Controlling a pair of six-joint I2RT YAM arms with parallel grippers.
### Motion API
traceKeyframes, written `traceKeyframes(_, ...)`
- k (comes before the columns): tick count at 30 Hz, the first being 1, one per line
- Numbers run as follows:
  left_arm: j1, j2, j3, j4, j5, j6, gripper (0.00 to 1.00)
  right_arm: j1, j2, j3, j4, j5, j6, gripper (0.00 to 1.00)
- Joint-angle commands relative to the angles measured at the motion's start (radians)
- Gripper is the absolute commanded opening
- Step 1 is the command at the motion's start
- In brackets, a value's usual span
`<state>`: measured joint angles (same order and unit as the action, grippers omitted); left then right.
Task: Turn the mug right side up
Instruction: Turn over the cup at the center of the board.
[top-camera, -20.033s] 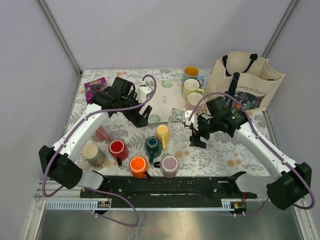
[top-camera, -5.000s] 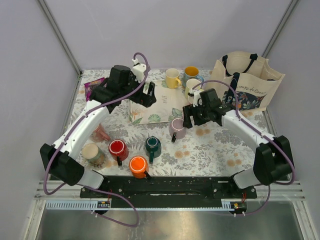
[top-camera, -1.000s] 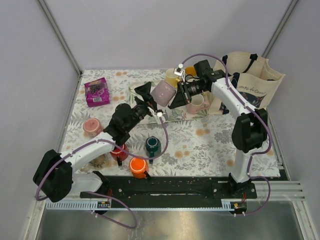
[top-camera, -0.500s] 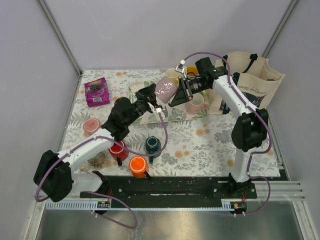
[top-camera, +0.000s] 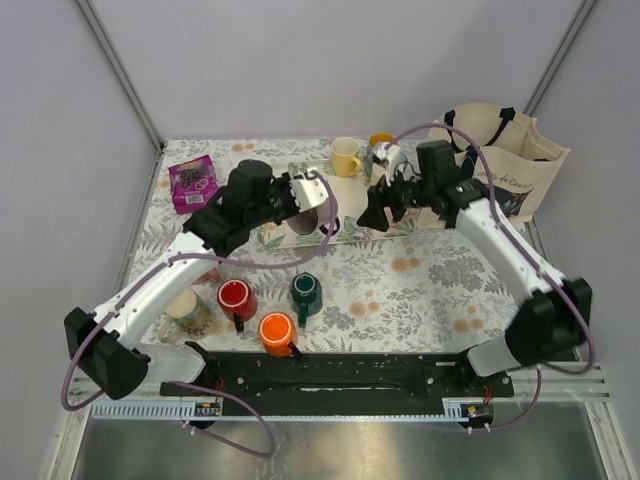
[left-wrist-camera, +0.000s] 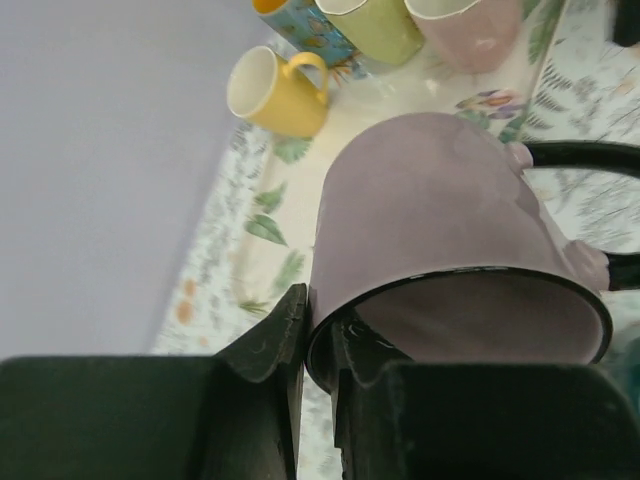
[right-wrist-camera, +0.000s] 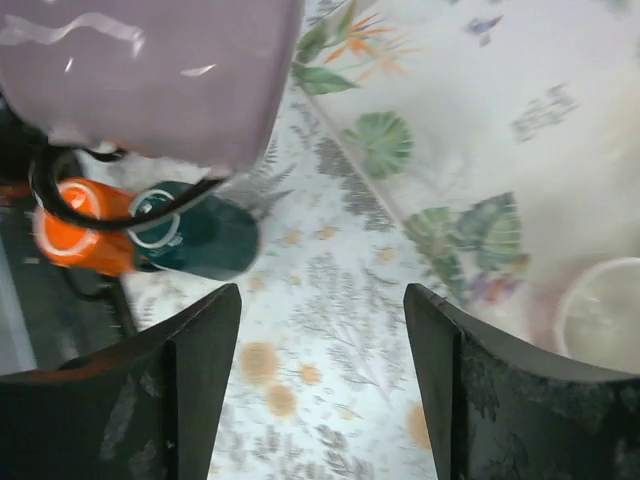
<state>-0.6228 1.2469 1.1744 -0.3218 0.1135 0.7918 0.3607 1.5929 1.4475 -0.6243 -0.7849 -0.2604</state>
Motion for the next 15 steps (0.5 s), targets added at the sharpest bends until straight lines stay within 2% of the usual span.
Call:
traceKeyframes(1, 0.003, 0.097, 0.264, -0.303, -0.037, -0.379, 0.0, 0.075, -0.298, -0.208, 0.342, 0.252, -0.276, 0.76)
traceKeyframes(2, 0.005, 0.135, 0.315, -0.389, -0.031, -0.42, 0.0, 0.121, -0.338, -0.244, 0.319, 0.286, -0.363, 0.75)
traceKeyframes(4, 0.009, 0.199, 0.402, -0.509, -0.031, -0.517, 0.0, 0.234, -0.384, -0.291, 0.272, 0.45, -0.543, 0.73)
traceKeyframes(6, 0.024, 0.247, 0.47, -0.595, 0.003, -0.601, 0.0, 0.314, -0.396, -0.283, 0.201, 0.553, -0.629, 0.71)
traceKeyframes(10, 0.06, 0.279, 0.481, -0.632, 0.087, -0.707, 0.0, 0.405, -0.34, -0.156, 0.005, 0.641, -0.646, 0.61)
traceKeyframes(15, 0.064, 0.296, 0.418, -0.573, 0.112, -0.741, 0.0, 0.446, -0.329, -0.168, 0.031, 0.664, -0.651, 0.61)
